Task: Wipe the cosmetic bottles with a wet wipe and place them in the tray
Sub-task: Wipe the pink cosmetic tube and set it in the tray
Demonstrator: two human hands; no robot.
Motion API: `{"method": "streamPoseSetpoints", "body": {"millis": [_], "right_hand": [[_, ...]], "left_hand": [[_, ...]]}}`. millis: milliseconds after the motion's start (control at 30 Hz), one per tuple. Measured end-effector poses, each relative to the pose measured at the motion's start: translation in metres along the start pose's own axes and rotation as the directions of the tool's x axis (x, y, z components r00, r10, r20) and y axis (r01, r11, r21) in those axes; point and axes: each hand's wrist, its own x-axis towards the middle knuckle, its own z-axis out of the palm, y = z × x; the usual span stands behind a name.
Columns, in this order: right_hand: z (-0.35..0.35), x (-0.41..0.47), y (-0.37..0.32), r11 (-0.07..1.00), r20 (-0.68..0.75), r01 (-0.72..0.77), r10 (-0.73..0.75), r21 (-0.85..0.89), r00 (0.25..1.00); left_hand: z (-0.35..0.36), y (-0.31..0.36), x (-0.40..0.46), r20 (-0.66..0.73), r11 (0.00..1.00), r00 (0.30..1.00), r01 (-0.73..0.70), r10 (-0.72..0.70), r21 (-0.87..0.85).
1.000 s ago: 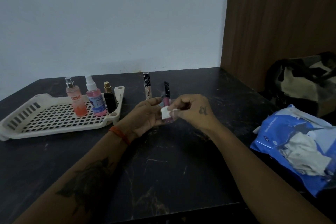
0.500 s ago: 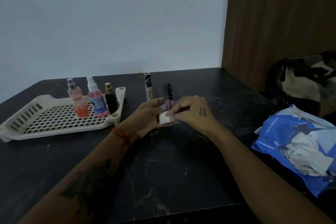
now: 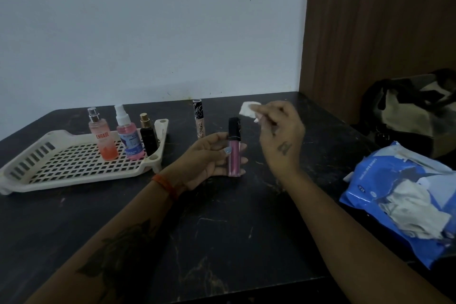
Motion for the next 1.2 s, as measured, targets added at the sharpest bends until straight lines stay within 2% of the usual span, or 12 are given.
{"method": "streamPoseSetpoints", "body": {"millis": [67, 133, 200, 333, 400, 533, 600, 733, 900, 1000, 1100, 1200], "right_hand": [[0.000, -0.001, 0.000, 0.996, 0.048, -0.070, 0.068, 0.047, 0.997], [0.002, -0.007, -0.002, 0.999, 0.224, -0.008, 0.000, 0.034, 0.975], [0.004, -0.009, -0.003, 0.998, 0.289, 0.028, -0.040, 0.047, 0.956], [0.000, -0.004, -0.002, 0.996, 0.122, -0.045, 0.035, 0.078, 0.992], [-0.001, -0.003, -0.002, 0.994, 0.040, -0.017, 0.013, 0.107, 0.999], [0.003, -0.010, -0.005, 0.991, 0.211, 0.119, -0.131, 0.066, 0.969], [0.003, -0.008, -0.003, 0.995, 0.205, 0.058, -0.073, 0.080, 0.976], [0.000, -0.002, 0.000, 0.993, 0.043, -0.078, 0.074, 0.091, 0.996], [0.003, -0.011, -0.007, 0.990, 0.231, -0.038, 0.006, 0.135, 0.973], [-0.001, -0.004, -0.005, 0.978, 0.177, -0.130, 0.100, 0.164, 0.979], [-0.004, -0.003, -0.004, 0.980, 0.108, -0.119, 0.103, 0.159, 0.989], [-0.001, -0.009, -0.008, 0.986, 0.273, -0.069, 0.025, 0.152, 0.962]], "left_hand": [[-0.001, -0.001, 0.001, 0.007, 1.000, 1.000, -0.004, 0.004, -0.029], [-0.001, -0.001, 0.001, 0.030, 0.998, 1.000, -0.003, 0.005, -0.069], [-0.003, -0.001, -0.001, 0.060, 0.996, 0.998, 0.014, -0.009, -0.089], [-0.003, 0.001, -0.001, 0.089, 0.994, 0.996, 0.032, -0.023, -0.105], [-0.002, 0.001, 0.001, 0.091, 0.993, 0.995, 0.038, -0.027, -0.115], [-0.003, 0.001, -0.002, 0.129, 0.995, 0.990, 0.068, -0.058, -0.071], [-0.003, 0.001, -0.003, 0.142, 0.994, 0.987, 0.088, -0.077, -0.072], [-0.001, 0.002, -0.002, 0.147, 0.993, 0.987, 0.079, -0.065, -0.092], [-0.002, 0.001, -0.004, 0.165, 0.994, 0.985, 0.070, -0.057, -0.079], [-0.004, 0.002, -0.004, 0.181, 0.992, 0.982, 0.072, -0.052, -0.105], [-0.004, 0.002, -0.002, 0.169, 0.989, 0.985, 0.050, -0.026, -0.141], [-0.005, 0.002, -0.004, 0.160, 0.989, 0.987, 0.048, -0.025, -0.139]]}}
